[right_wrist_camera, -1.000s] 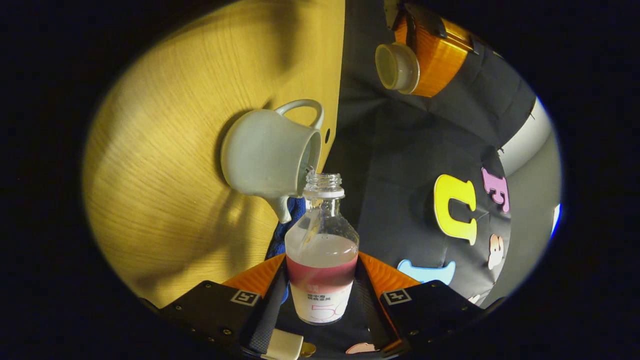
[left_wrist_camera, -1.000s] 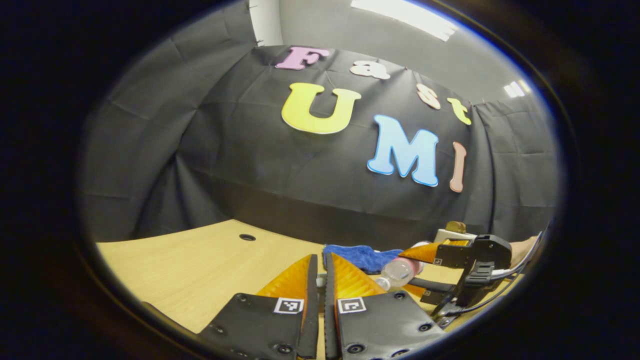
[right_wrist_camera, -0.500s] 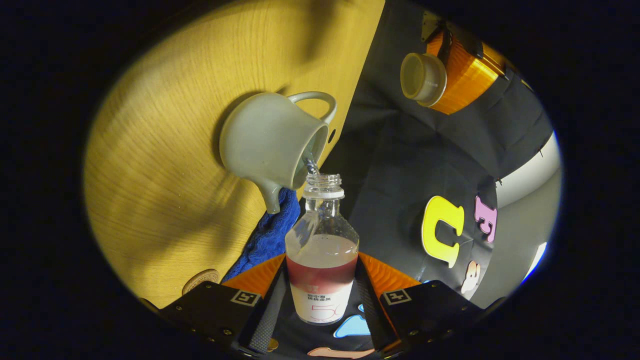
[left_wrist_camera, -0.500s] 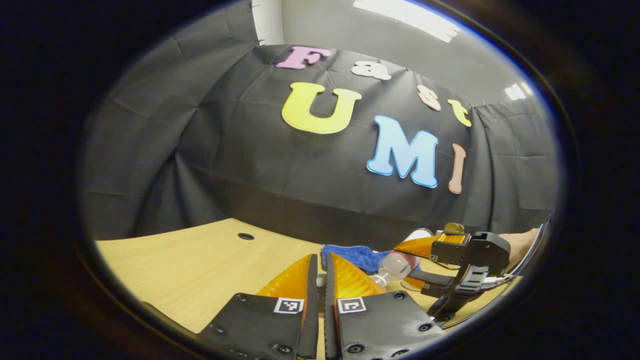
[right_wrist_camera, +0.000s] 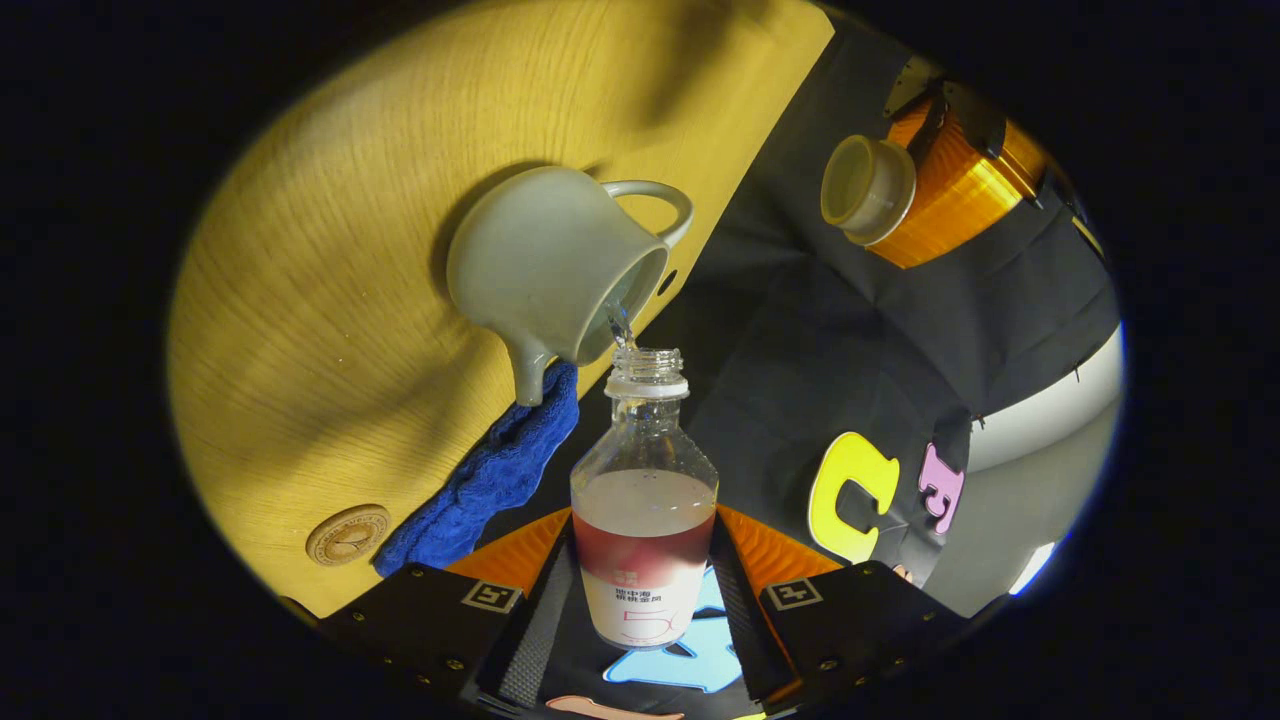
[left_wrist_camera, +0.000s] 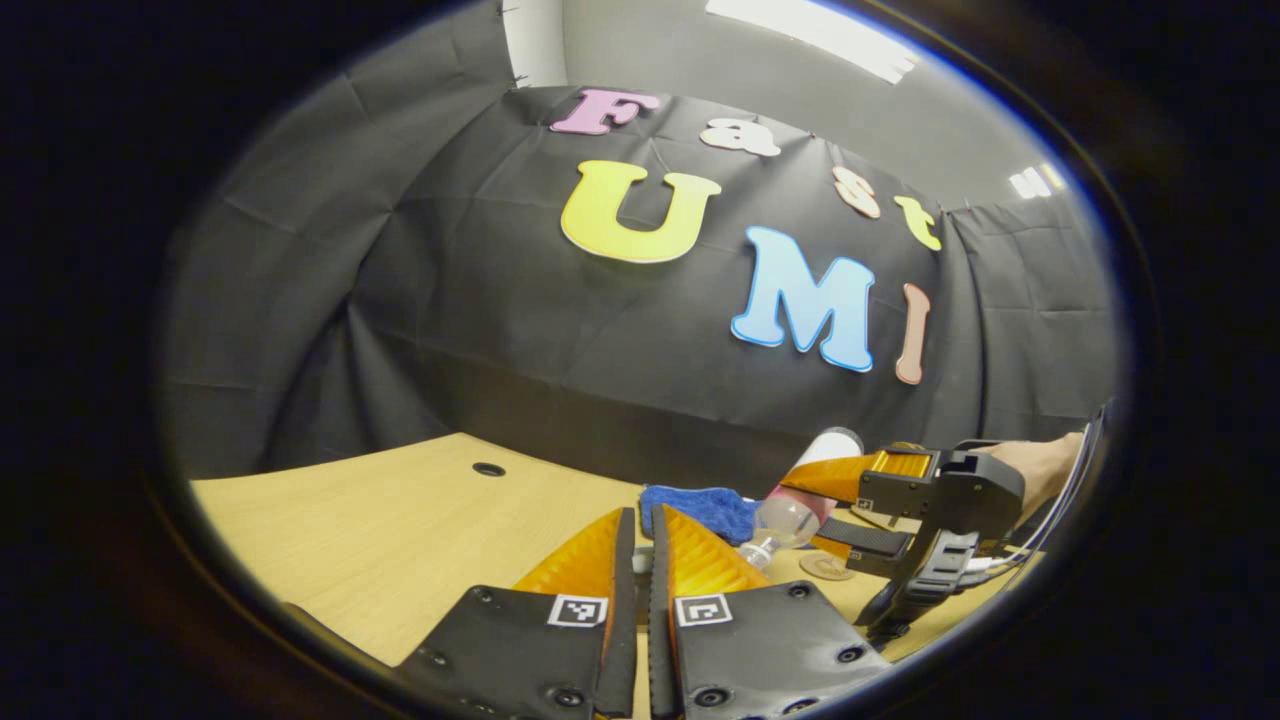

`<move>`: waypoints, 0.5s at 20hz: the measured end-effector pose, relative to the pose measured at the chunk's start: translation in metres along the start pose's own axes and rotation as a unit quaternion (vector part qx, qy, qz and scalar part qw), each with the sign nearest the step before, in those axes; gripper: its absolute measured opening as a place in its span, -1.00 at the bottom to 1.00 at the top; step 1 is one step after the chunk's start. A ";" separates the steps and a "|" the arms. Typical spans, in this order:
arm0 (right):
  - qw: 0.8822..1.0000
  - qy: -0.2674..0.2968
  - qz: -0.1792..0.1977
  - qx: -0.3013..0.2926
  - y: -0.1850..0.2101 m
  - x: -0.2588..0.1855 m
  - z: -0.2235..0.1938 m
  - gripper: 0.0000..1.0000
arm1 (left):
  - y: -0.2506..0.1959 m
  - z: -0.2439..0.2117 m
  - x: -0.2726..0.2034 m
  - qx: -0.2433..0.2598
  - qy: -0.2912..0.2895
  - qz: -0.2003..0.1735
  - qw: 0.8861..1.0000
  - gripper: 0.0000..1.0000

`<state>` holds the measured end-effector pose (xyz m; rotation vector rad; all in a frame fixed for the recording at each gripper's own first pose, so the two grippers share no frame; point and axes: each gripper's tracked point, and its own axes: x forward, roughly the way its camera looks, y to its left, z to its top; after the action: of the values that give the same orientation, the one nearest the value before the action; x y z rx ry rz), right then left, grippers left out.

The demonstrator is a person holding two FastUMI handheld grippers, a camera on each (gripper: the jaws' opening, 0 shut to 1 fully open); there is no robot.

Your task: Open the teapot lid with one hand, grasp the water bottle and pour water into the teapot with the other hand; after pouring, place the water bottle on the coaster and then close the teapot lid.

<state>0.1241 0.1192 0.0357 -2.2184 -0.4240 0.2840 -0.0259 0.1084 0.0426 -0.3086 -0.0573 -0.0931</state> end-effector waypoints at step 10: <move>0.998 -0.022 -0.015 -0.055 -0.010 -0.002 0.009 0.46 | -0.001 -0.002 0.000 0.000 0.003 -0.002 1.000 -0.78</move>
<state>0.1175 0.1303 0.0378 -2.3136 -0.5073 0.3002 -0.0260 0.1063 0.0406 -0.3082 -0.0511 -0.0972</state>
